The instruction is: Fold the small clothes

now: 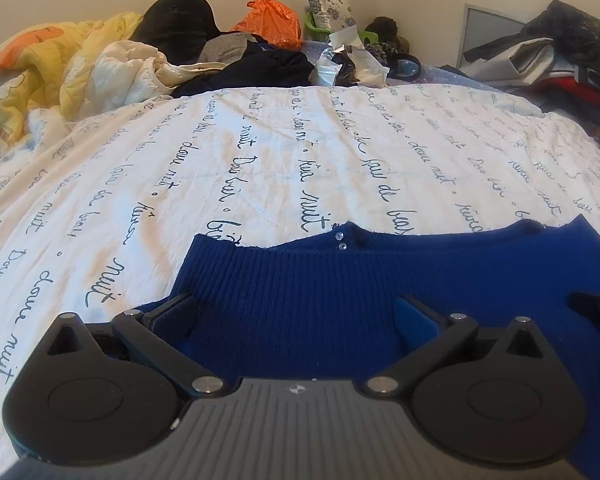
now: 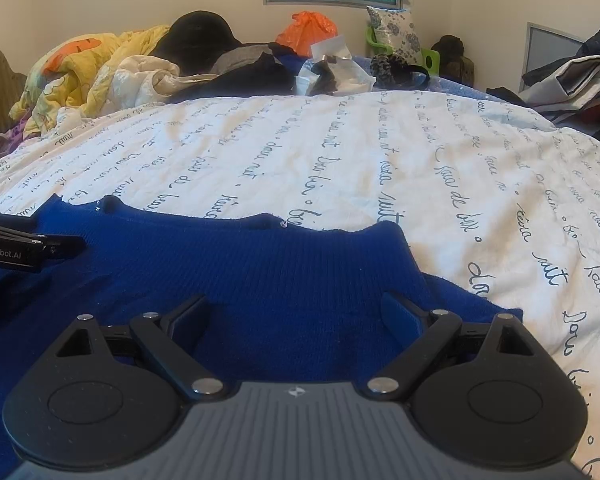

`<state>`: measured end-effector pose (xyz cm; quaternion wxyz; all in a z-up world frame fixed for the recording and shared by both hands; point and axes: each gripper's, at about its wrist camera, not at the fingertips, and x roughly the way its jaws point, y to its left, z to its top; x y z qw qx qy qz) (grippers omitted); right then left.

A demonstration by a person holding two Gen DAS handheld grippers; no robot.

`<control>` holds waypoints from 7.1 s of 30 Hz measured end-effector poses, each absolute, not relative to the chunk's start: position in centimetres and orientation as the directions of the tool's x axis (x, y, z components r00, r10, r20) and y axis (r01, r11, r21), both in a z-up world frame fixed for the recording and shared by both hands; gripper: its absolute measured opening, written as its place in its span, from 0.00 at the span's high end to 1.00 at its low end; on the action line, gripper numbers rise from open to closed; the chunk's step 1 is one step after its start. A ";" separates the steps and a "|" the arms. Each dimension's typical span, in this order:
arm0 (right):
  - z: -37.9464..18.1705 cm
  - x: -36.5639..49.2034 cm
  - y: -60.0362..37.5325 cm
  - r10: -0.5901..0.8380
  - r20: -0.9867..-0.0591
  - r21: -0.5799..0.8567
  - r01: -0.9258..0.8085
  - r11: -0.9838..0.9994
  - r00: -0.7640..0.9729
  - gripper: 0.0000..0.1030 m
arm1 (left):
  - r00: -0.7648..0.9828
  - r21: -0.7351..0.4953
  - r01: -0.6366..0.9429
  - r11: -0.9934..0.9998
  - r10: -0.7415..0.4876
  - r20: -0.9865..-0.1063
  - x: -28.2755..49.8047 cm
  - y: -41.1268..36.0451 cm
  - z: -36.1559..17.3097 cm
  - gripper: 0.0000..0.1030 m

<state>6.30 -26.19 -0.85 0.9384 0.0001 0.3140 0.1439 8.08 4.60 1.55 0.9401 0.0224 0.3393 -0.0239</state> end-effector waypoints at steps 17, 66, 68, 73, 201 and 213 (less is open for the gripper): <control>-0.7 6.0 -26.7 0.290 -0.577 0.126 -0.267 0.955 0.764 0.10 | 0.814 -0.467 -0.270 0.842 -0.059 -0.577 -9.7 14.0 4.6 0.01; 0.1 11.3 -27.5 0.752 -0.566 0.727 -0.225 0.648 0.338 0.91 | 0.818 0.269 0.415 0.869 -0.226 -0.529 -13.0 -11.9 5.4 0.92; 1.3 11.1 -27.4 0.743 -0.563 0.695 -0.280 0.663 0.361 0.92 | 0.825 0.302 0.444 0.844 -0.254 -0.504 -13.2 -12.8 5.9 0.92; 4.9 9.6 -32.2 0.717 -0.522 0.624 -0.366 0.690 0.463 0.91 | 0.788 0.273 0.543 0.794 -0.369 -0.492 -12.8 -16.2 5.8 0.92; 1.8 -0.8 -30.6 0.601 -0.674 0.519 -0.304 0.799 0.429 0.91 | 0.544 -0.440 0.160 0.884 -0.451 -0.708 -5.7 5.9 4.6 0.86; 6.6 1.2 -33.8 0.635 -0.517 0.591 -0.296 0.750 0.574 0.76 | 0.732 -0.150 0.301 0.942 -0.329 -0.597 -7.4 1.4 8.0 0.22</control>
